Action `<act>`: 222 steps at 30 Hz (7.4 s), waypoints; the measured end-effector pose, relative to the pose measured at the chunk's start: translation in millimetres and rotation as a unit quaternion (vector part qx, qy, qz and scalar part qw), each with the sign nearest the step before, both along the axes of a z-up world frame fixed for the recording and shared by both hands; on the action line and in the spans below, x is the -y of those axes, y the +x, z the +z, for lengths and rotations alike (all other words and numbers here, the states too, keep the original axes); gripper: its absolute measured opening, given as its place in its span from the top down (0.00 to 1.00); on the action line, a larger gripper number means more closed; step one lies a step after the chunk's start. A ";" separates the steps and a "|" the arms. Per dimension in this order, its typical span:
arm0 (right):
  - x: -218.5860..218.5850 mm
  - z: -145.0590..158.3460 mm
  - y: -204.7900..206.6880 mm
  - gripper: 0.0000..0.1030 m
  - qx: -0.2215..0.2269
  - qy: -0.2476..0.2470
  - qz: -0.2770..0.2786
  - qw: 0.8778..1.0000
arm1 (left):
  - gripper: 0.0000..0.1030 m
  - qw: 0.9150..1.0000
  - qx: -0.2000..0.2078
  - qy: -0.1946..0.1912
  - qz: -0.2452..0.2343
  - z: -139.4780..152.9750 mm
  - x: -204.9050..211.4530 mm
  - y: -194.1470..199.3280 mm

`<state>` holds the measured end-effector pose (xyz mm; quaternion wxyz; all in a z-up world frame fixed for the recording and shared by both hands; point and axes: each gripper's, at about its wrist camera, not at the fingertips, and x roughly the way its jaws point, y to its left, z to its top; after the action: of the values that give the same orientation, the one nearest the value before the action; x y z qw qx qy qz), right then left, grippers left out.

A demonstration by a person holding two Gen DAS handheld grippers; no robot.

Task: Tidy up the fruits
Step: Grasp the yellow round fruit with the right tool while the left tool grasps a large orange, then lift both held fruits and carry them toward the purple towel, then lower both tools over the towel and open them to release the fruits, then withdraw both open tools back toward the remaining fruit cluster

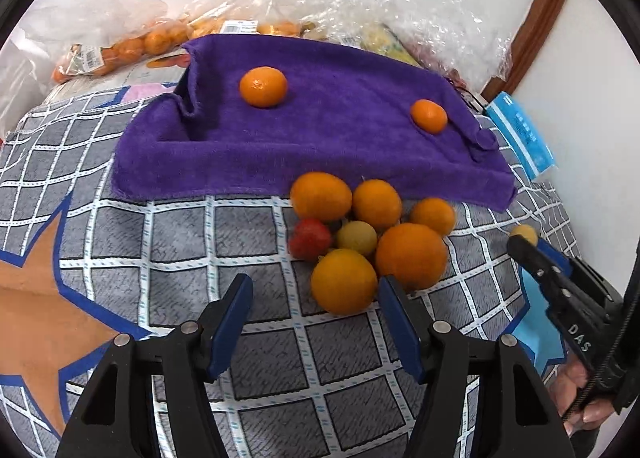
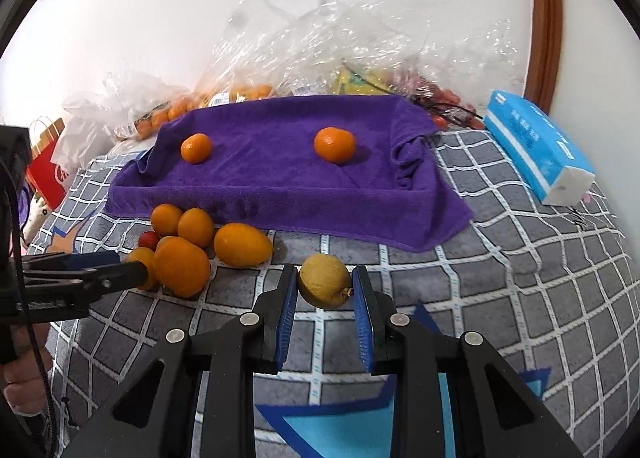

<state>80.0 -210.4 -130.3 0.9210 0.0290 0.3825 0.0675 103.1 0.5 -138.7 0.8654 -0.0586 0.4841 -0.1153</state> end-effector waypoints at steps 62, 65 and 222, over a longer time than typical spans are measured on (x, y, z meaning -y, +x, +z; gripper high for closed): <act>1.7 38.6 -49.7 0.73 0.035 -0.005 -0.033 0.999 | 0.67 0.997 0.074 0.003 0.029 59.6 -18.7 -54.9; 1.7 40.8 -47.7 0.73 0.037 -0.007 -0.035 0.999 | 0.67 0.997 0.076 0.001 0.031 60.9 -20.7 -54.4; -38.0 45.6 -24.0 0.56 0.025 -0.014 -0.011 1.000 | 0.50 0.995 0.057 -0.023 0.073 49.5 -74.6 -41.3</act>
<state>56.0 -172.4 -84.7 0.9312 0.0187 0.3601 0.0529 61.7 75.0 -89.1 0.8963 -0.1072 0.4251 -0.0661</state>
